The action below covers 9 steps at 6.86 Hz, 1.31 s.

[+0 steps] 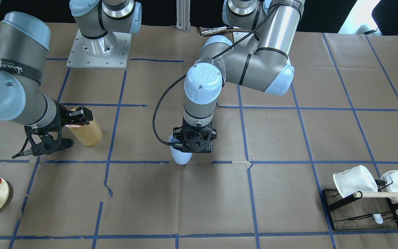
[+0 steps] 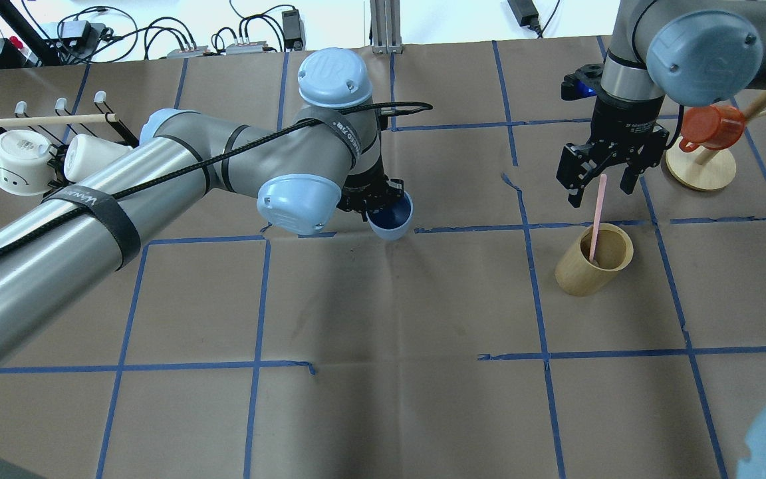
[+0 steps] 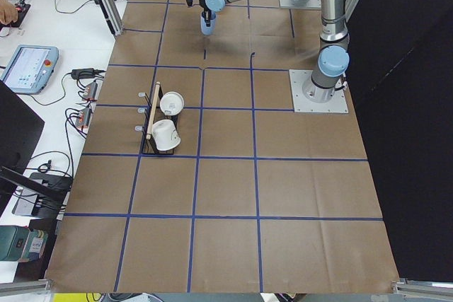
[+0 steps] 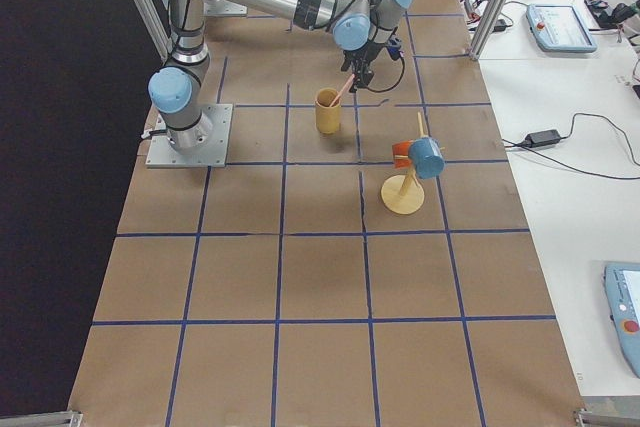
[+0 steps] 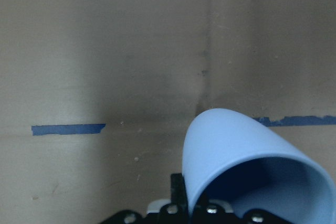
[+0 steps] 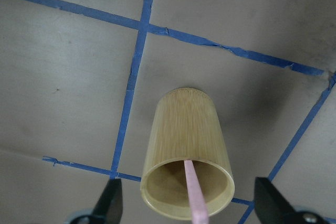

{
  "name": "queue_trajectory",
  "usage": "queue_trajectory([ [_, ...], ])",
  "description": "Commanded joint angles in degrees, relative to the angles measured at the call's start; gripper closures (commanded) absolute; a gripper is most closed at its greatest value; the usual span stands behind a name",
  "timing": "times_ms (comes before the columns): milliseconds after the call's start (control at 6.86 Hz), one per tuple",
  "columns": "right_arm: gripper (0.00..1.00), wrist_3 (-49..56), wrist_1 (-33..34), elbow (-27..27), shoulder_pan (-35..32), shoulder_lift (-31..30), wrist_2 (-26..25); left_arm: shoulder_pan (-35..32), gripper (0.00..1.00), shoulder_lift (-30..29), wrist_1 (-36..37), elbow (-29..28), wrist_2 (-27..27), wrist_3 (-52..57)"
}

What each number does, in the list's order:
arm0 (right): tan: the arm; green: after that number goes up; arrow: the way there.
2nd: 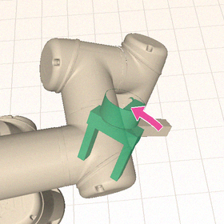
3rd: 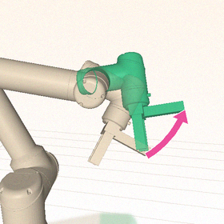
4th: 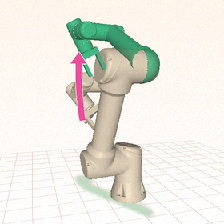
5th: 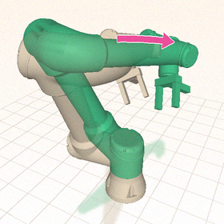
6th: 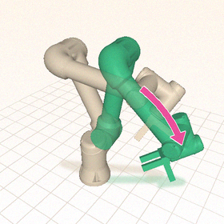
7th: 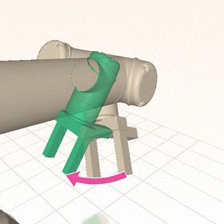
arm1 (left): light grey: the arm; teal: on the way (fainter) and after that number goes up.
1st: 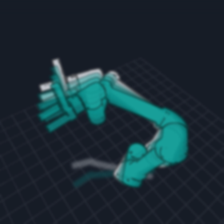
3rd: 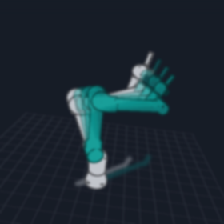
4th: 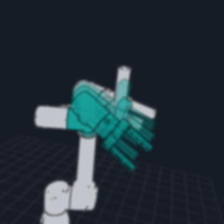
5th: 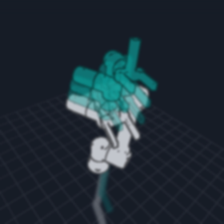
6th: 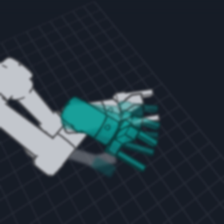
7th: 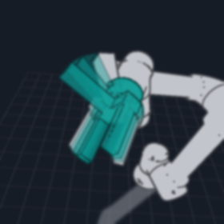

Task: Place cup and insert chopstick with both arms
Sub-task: 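Carry the blue cup to center with left gripper while right grasps pink chopstick, then release the blue cup with left gripper while right gripper lifts the chopstick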

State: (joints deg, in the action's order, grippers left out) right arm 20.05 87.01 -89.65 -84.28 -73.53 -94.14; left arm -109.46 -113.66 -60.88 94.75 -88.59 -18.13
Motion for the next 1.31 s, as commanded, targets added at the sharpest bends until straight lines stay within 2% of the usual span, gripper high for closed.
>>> queue_trajectory([
  [0,0.52,-0.01,-0.17,0.0,0.0,0.05,-0.08,-0.14,0.97,0.1,1.54,1.03,-0.18,-0.58],
  [146,0.67,-0.01,-0.52,0.0,-0.09,0.05,-0.08,-0.14,0.7,-0.07,1.99,0.96,-0.09,-0.59],
  [292,0.91,-0.01,-0.88,0.0,0.0,0.05,-0.16,-0.05,0.32,-1.11,3.38,1.05,-0.18,0.28],
  [438,0.97,-0.01,-0.79,0.09,0.0,-0.03,-0.17,-0.05,0.12,-1.47,6.09,0.79,-0.27,-0.23],
  [583,0.97,-0.01,-0.79,0.26,0.0,-0.04,-0.17,0.38,0.0,-0.43,5.51,0.43,-0.1,-0.41],
  [875,0.97,-0.01,-0.7,1.23,0.0,-0.47,-1.13,3.26,0.0,4.56,-0.52,-1.49,0.0,0.63],
  [1021,0.97,-0.01,-0.62,1.49,0.0,-0.82,-1.13,7.2,0.0,9.46,-9.35,-2.72,0.17,5.95],
  [1167,0.96,-0.01,-1.14,4.02,0.0,-0.91,-1.22,9.77,0.0,14.56,-16.74,-3.86,0.26,10.44],
])
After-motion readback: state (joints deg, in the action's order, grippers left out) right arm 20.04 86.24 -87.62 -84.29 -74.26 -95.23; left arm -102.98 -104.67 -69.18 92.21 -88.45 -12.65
